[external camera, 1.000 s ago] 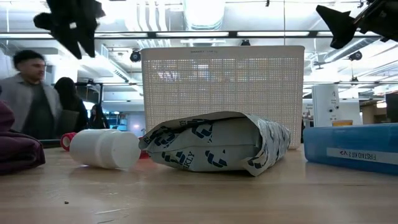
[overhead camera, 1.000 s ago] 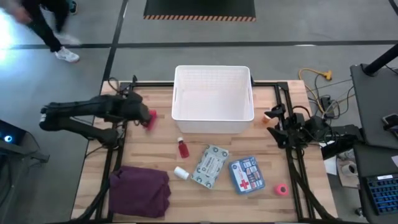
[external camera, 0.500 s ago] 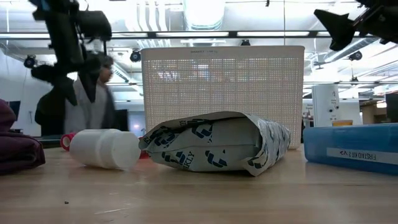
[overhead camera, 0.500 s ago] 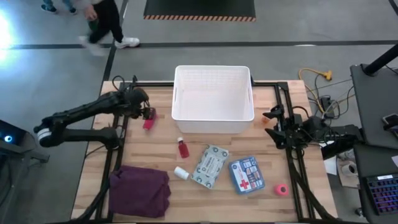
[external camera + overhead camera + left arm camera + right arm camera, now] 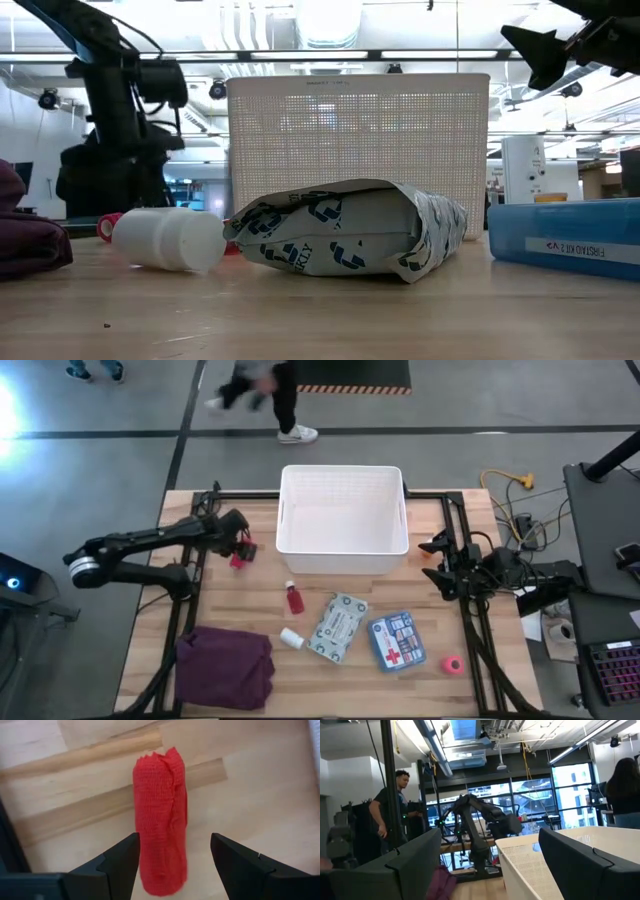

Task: Pick & place medical supplies in basket/bin
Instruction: Put the red bandage into the white bin

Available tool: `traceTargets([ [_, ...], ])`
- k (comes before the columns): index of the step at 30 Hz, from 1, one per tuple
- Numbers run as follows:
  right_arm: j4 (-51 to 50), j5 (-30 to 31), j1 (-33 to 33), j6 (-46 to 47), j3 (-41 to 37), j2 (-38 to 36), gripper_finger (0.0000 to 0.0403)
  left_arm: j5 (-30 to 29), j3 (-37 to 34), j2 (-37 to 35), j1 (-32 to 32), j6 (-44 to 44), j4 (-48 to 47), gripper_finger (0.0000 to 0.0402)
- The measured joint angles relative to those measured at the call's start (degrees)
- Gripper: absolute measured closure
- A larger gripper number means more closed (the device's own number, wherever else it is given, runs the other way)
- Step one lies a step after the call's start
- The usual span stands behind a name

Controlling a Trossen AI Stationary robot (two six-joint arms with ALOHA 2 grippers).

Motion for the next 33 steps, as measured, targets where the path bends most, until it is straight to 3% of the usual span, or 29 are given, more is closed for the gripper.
traceTargets([
  [5, 0.0, 0.0, 0.0, 0.1, 0.0, 0.0, 0.0076, -2.3, -0.1, 4.8, 0.0, 3.7, -0.1, 0.0171],
  [12, 0.0, 0.0, 0.0, 0.1, 0.0, 0.0, 0.0076, -2.4, 2.1, 9.6, 0.0, 4.9, 0.0, 0.0135],
  [26, -0.1, 0.0, 0.0, 0.6, 0.0, 0.0, 0.0076, -3.5, 1.9, 13.2, 0.0, 5.1, 0.5, 0.0132],
  [29, -0.2, 0.0, 0.0, 1.3, 0.0, 0.0, 0.0076, -3.5, 2.0, 13.8, -0.1, 5.2, 0.7, 0.0144],
  [33, -0.2, 0.0, 0.0, 1.5, 0.0, 0.0, 0.0076, -3.5, 2.0, 13.8, 0.0, 7.3, 2.1, 0.0191],
])
